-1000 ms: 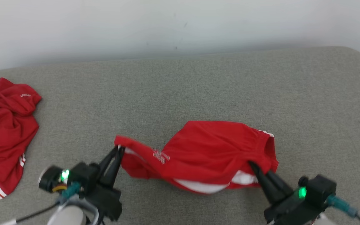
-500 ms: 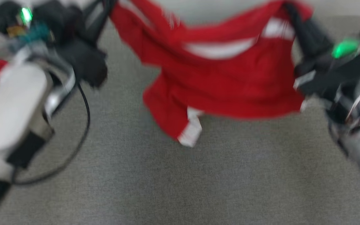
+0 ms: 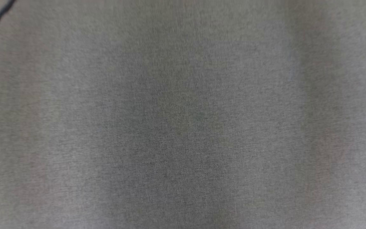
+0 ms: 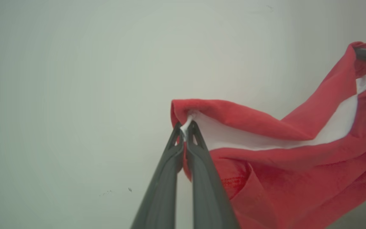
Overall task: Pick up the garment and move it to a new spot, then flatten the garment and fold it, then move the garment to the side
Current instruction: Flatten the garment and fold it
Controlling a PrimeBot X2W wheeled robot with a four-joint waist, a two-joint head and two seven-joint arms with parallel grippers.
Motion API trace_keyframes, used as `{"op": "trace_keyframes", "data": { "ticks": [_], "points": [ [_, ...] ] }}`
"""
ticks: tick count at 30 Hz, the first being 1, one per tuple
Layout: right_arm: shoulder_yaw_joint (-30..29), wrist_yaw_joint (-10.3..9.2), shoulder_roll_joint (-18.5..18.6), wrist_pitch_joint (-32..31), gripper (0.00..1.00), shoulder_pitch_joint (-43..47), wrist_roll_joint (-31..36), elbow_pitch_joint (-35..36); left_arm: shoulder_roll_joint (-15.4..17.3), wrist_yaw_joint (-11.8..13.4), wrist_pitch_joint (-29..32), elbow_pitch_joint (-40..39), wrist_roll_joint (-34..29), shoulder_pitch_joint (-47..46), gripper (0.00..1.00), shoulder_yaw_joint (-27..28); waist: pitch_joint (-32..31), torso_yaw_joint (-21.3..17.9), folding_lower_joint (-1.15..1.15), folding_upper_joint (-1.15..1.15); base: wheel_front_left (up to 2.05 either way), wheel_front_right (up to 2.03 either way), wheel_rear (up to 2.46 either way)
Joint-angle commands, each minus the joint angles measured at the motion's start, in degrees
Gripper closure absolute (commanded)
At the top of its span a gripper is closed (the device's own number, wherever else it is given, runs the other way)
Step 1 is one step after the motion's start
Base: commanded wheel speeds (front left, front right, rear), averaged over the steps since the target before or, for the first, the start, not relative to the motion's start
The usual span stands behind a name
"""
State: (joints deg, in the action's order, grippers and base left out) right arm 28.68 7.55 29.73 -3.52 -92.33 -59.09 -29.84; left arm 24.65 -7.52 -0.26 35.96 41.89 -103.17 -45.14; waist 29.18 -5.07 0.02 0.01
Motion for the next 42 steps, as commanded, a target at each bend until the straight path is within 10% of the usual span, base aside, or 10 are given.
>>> {"op": "trace_keyframes", "data": {
  "ticks": [1, 17, 28, 42],
  "points": [
    [1.03, -0.15, -0.93, 0.12, 1.00, -2.50, 0.17, -1.16, -0.31, 0.10, -0.83, 1.53, 0.30, -2.14, 1.00, -1.01, 5.38, -0.94, -0.02, -0.01, 0.00, 0.00, 0.00],
    [12.86, -0.15, -0.10, 4.96, 1.00, -7.44, -4.90, -6.26, -0.87, 0.10, -11.12, 9.41, 7.92, -6.14, 1.00, -11.28, 7.99, 0.30, -0.02, -0.01, 0.00, 0.00, 0.00],
    [22.71, -0.15, 7.85, 12.26, 1.00, 15.15, -12.91, 4.82, 4.71, 0.62, -14.96, -2.87, 11.19, 18.50, 1.00, -9.15, -1.27, -0.71, -0.02, -0.01, 0.00, 0.00, 0.00],
    [24.41, -0.15, 14.38, 18.73, 1.00, 48.15, -15.45, 19.52, 5.77, 8.41, -14.96, -25.89, -0.55, 65.11, 1.00, 3.71, -11.63, -1.17, -0.02, -0.01, 0.00, 0.00, 0.00]
  ]
}}
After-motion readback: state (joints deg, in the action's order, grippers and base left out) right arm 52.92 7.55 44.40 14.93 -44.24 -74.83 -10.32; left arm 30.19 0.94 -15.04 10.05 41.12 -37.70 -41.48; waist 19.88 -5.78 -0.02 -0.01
